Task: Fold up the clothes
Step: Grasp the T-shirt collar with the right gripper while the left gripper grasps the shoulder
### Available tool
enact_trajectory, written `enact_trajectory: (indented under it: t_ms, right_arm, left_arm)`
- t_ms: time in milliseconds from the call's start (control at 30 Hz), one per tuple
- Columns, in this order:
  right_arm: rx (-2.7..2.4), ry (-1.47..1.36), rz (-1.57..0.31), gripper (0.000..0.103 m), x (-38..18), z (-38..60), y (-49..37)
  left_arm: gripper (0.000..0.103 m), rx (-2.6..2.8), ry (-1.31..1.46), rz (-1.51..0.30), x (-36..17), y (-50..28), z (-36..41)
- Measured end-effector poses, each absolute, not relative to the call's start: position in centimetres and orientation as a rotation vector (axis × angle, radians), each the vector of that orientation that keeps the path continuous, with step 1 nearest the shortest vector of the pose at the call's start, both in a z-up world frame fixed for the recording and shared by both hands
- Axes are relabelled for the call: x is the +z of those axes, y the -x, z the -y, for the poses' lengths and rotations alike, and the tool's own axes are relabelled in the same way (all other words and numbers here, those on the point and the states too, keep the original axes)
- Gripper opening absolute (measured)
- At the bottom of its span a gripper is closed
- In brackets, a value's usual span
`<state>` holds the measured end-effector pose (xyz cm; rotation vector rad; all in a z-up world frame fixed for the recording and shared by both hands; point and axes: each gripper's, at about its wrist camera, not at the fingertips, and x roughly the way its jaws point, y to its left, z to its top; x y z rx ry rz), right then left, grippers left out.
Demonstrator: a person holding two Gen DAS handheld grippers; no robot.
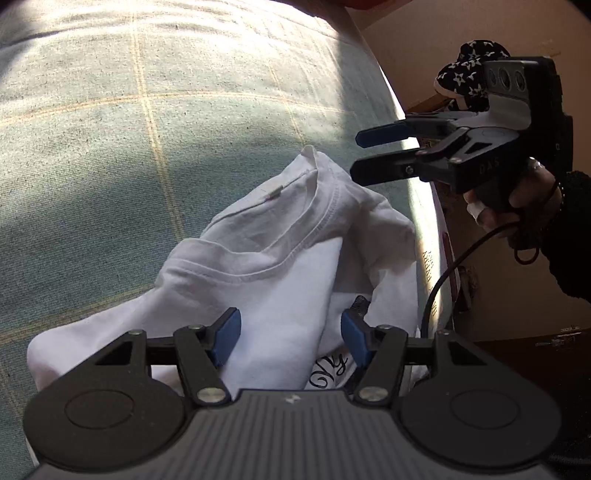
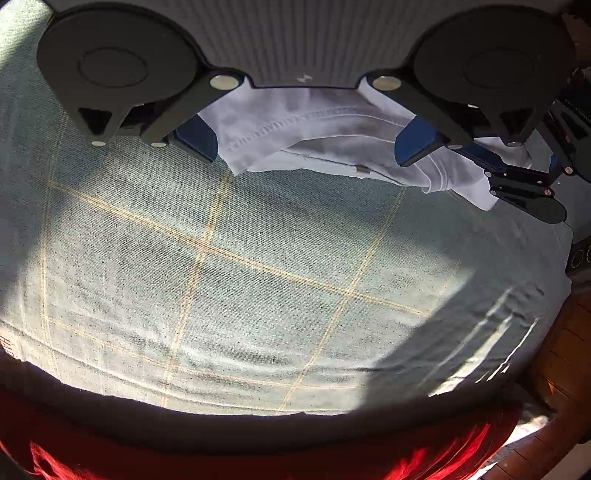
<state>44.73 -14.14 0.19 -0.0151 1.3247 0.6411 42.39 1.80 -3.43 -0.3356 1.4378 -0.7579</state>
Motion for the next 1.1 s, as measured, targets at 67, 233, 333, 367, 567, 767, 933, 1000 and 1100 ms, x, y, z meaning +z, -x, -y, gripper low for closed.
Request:
enact_trajectory:
  t_ms: [67,233,333,367,567,767,933,1000,1100]
  right_arm:
    - [0.657,0.010,-1.333,0.103,0.1,14.1,-44.1]
    - [0.697,0.005,-1.358,0.103,-0.2,13.8,-42.7]
    - [0.728,0.020,-1.373,0.103,-0.2,13.9,-42.0]
    - [0.735,0.030,-1.376,0.103,-0.1,13.9,-41.9]
    - [0.774,0.053,-1.366,0.103,0.4,13.7,-42.2]
    - [0.817,0.042,-1.347,0.103,0.6,12.8,-43.1]
    - [0.962,0.042,-1.355,0.103,0.2,9.9,-43.5]
    - [1.023,0.054,-1.363,0.103,-0.1,8.7,-43.9]
    - [1.117,0.064,-1.381,0.103,-0.8,6.7,-44.8]
  left_arm:
    - [0.059,-0.731,0.355,-1.461,-4.4,-41.6,-1.5]
    - [0.061,-0.667,0.384,-1.461,-5.1,-40.8,-1.4]
    - [0.061,-0.645,0.394,-1.451,-4.4,-41.2,-1.8]
    - [0.061,-0.646,0.382,-1.444,-4.0,-41.4,-2.0]
    - [0.061,-0.651,0.245,-1.390,-1.8,-44.0,-4.0]
    - [0.059,-0.642,0.210,-1.366,-2.7,-46.9,-5.6]
    - [0.059,-0.626,0.215,-1.352,-3.8,-47.6,-6.6]
    - [0.059,-0.606,0.241,-1.344,-4.0,-47.6,-7.3]
    - [0.060,-0.579,0.277,-1.335,-4.0,-47.0,-8.1]
